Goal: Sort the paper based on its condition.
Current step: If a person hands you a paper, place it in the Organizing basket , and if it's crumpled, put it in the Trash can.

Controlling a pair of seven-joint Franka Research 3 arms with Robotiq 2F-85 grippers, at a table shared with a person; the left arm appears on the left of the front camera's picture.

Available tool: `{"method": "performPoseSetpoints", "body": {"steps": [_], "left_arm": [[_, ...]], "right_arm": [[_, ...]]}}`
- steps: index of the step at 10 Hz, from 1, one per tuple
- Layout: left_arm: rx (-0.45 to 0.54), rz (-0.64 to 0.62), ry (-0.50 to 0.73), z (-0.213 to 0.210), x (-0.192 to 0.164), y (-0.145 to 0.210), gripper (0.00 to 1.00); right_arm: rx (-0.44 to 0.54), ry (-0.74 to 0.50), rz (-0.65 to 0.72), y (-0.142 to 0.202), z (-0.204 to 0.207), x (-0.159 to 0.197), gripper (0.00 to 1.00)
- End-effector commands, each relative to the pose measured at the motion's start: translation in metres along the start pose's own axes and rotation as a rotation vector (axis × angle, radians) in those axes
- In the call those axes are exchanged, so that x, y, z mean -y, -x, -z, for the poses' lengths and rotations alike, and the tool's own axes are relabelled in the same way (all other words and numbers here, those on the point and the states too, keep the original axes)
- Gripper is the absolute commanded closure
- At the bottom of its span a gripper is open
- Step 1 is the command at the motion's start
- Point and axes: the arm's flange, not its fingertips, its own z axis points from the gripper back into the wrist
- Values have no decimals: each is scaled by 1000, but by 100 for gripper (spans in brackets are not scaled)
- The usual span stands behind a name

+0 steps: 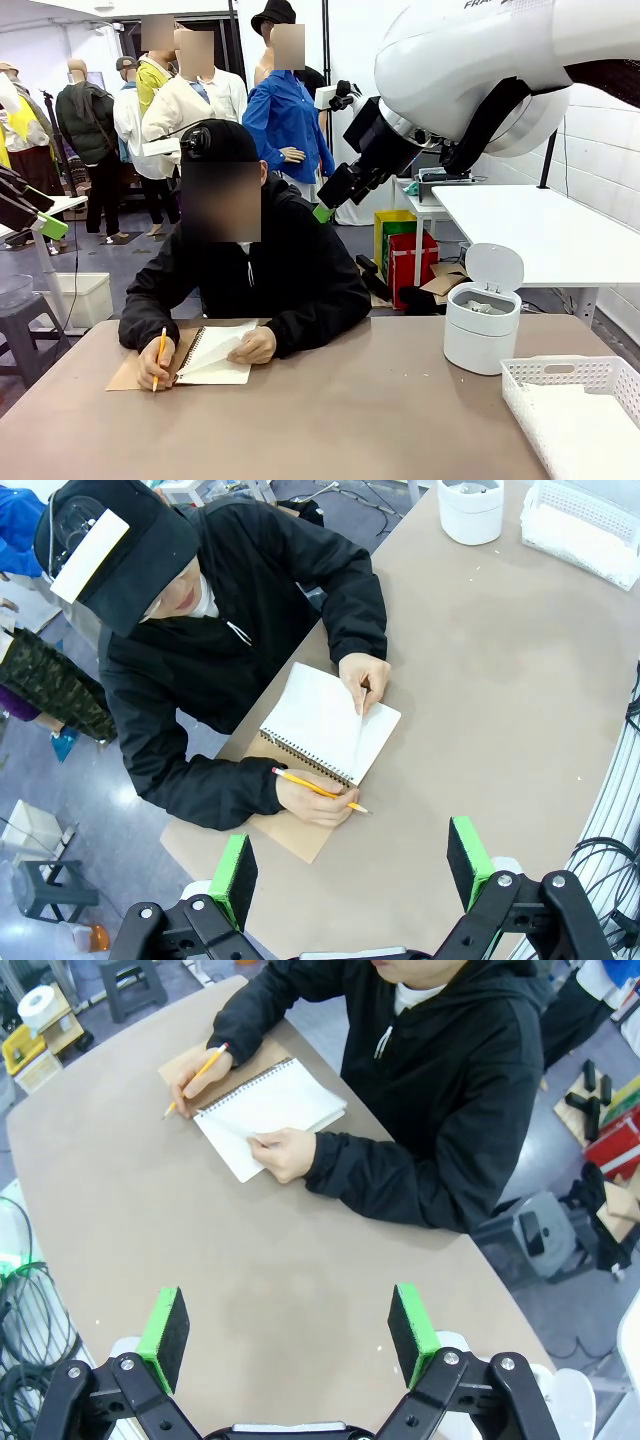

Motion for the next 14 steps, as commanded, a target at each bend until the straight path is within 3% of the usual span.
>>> {"method": "performPoseSetpoints", "body": {"steps": [1,14], "left_arm": [[5,-2,-9,0,-1,0,0],[5,-2,-9,0,-1,0,0]], "right_arm": [[0,-5,12,2,0,-1,0],[0,-5,12,2,0,-1,0]]}}
